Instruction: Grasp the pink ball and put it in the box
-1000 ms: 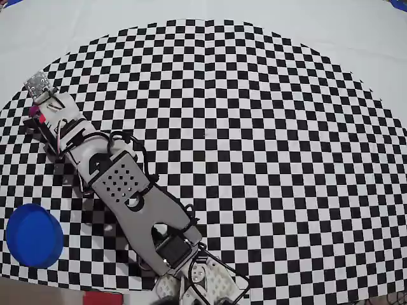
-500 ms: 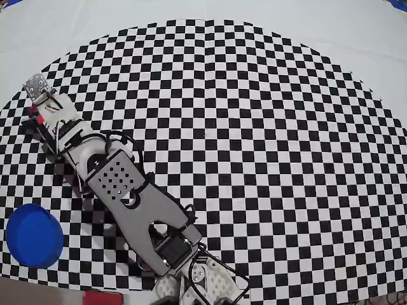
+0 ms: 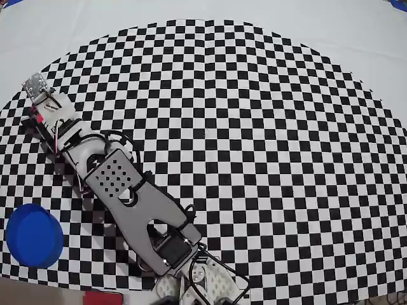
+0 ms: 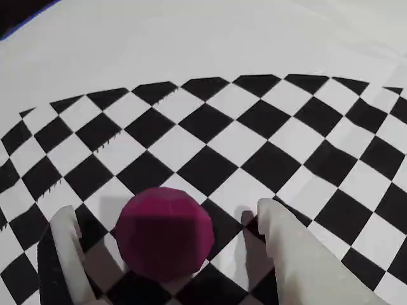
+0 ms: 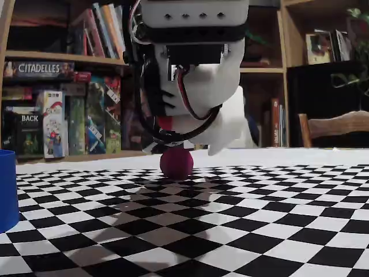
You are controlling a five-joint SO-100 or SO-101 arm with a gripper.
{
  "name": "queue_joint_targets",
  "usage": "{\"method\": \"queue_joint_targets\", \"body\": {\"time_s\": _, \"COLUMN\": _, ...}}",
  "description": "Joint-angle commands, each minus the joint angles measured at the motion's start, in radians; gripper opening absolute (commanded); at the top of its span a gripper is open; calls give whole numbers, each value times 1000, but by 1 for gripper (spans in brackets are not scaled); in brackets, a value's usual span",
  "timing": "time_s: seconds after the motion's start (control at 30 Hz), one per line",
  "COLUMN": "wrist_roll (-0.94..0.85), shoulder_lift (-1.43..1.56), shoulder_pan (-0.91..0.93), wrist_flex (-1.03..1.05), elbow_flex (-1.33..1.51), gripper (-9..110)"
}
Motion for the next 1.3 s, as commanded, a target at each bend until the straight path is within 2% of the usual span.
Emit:
{"method": "queue_joint_targets", "body": {"time_s": 0.0, "wrist_roll": 11, "shoulder_lift": 3, "shoulder_pan": -9, "wrist_flex": 5, "elbow_flex": -58, "gripper": 34}}
{"method": "queue_joint_targets", "body": {"time_s": 1.27, "wrist_roll": 11, "shoulder_lift": -104, "shoulder_pan": -21, "wrist_flex": 21, "elbow_flex": -195, "gripper": 34}}
